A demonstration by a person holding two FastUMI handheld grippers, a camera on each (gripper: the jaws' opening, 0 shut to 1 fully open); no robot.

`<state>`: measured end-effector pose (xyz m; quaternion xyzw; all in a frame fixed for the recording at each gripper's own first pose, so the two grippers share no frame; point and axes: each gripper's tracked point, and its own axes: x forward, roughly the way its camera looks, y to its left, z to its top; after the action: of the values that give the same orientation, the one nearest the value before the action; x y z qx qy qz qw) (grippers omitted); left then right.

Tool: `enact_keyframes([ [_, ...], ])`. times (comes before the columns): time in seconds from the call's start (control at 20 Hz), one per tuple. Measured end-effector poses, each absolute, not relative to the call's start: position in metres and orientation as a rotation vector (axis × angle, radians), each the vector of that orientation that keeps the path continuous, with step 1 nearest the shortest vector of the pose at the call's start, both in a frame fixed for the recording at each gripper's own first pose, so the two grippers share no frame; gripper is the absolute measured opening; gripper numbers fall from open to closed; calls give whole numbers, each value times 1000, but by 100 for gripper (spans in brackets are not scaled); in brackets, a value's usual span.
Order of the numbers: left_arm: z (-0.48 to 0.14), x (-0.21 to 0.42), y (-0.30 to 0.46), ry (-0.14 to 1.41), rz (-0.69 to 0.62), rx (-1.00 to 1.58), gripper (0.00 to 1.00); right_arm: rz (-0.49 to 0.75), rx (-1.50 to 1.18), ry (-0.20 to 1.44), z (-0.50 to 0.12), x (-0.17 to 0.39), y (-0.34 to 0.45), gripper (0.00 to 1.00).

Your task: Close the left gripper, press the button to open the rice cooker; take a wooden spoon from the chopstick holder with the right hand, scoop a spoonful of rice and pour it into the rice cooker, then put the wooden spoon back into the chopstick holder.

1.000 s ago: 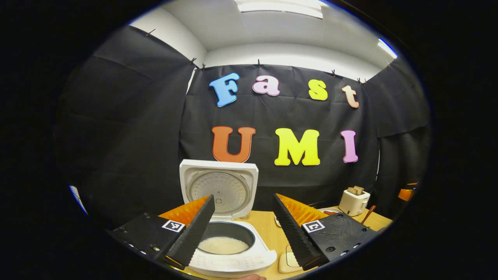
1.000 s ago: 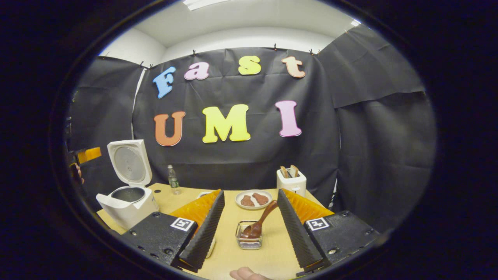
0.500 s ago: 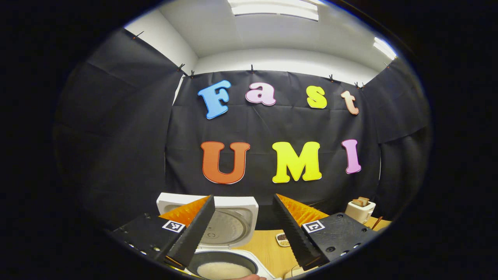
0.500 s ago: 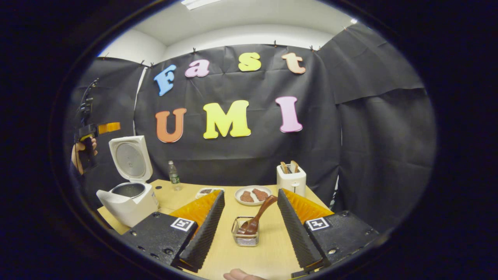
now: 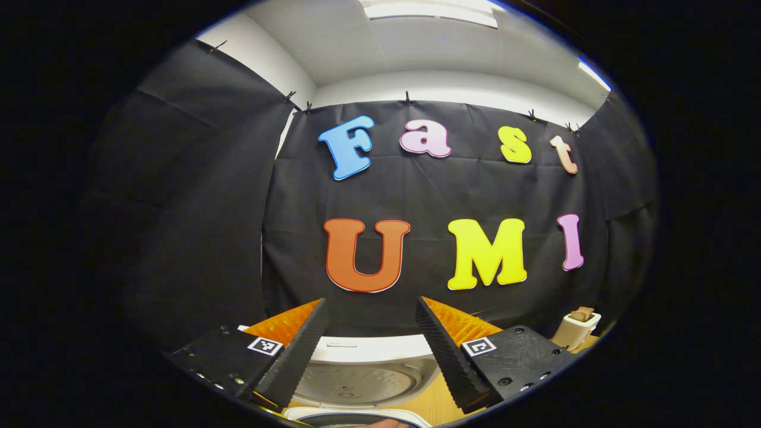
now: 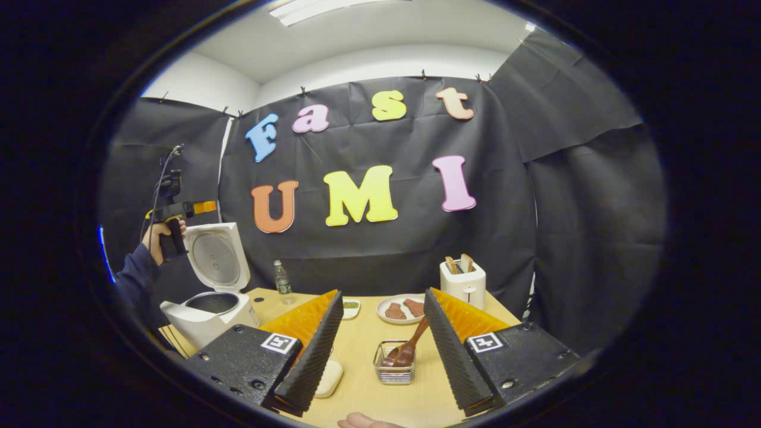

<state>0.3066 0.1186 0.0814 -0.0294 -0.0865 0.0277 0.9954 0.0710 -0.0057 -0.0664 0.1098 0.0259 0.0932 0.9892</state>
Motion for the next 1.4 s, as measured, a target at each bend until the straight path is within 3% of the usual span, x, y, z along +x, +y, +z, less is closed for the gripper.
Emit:
enact_keyframes([
  [0.35,65,364,126,-68,99,0,94,189,267,-30,-61,73,1,89],
  [0.65,31,377,126,62,97,-2,95,152,295,-79,-49,67,-6,88],
  [1.0,22,360,124,113,86,-34,99,159,266,-34,-50,39,1,89],
  [1.4,6,296,111,105,34,-33,98,157,298,6,-42,-15,6,89],
])
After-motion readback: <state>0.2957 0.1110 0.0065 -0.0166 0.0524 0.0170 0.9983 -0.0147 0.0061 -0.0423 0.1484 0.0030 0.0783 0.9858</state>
